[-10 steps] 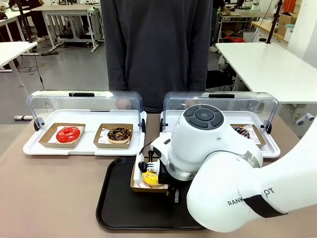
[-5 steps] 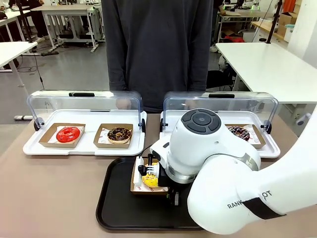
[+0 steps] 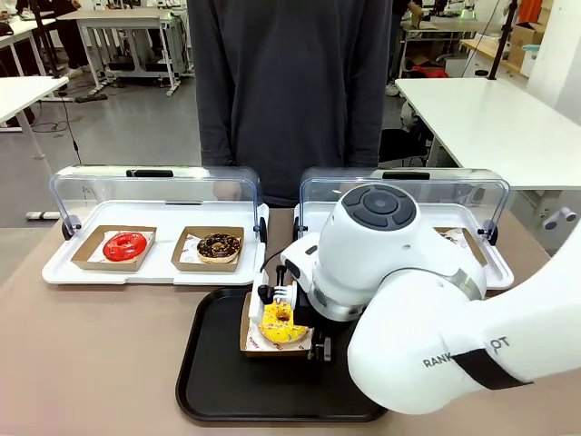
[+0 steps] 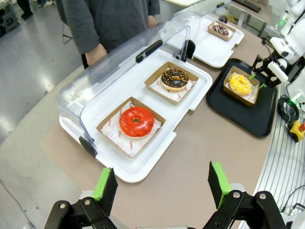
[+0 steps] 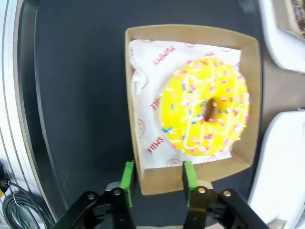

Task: Move the third donut from the left to the tray.
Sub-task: Pick up the Paper togo box containing the Donut indicated by the person and place it on the Handle tray.

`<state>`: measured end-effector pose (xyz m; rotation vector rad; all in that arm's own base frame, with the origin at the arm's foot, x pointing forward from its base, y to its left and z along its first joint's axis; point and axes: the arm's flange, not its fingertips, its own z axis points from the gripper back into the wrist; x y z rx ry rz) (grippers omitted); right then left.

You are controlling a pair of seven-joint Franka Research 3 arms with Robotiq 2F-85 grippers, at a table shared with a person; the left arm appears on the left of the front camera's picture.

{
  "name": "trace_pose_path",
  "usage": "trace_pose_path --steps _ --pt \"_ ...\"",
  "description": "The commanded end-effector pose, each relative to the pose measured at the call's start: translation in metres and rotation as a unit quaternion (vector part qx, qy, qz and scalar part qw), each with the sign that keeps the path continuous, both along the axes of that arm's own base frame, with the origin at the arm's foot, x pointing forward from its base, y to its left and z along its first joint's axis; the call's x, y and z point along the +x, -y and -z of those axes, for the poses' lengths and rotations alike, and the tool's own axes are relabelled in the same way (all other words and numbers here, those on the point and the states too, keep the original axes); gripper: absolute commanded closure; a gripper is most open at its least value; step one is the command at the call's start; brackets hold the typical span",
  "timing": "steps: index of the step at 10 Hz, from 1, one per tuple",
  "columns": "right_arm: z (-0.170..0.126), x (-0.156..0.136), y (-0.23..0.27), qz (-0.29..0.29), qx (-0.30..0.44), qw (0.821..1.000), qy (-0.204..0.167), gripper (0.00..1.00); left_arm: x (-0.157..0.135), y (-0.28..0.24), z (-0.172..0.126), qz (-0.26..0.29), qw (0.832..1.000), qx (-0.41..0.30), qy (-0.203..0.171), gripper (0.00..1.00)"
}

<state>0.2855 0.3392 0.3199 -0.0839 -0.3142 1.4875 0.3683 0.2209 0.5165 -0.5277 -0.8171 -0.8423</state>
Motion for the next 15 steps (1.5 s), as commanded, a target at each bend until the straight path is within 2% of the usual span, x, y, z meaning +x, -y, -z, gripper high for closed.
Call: trace_pose_path --steps 1,2,6,7,8,15 --pt "-0.028 -0.02 0.031 0.011 0.014 1.0 0.005 0.09 -0.001 0.001 -0.002 0.003 1.0 -0.004 0.005 0.0" --pt "-0.04 -0.019 0.035 0.008 0.022 1.0 -0.005 0.0 -0.001 0.001 -0.002 0.003 1.0 -0.004 0.005 0.0" --pt "-0.067 -0.016 0.045 -0.005 0.032 0.999 -0.033 0.0 -0.001 0.001 -0.002 0.003 1.0 -0.004 0.005 0.0" --pt "-0.072 -0.016 0.049 -0.03 0.031 0.997 -0.065 0.0 -0.001 0.001 -0.002 0.003 1.0 -0.004 0.005 0.0" --pt "-0.063 -0.003 0.019 0.008 0.023 1.0 -0.013 0.0 -0.001 0.001 -0.002 0.003 1.0 -0.004 0.005 0.0" --pt "-0.063 -0.003 0.019 0.008 0.023 1.0 -0.013 0.0 -0.001 0.001 -0.002 0.003 1.0 -0.004 0.005 0.0"
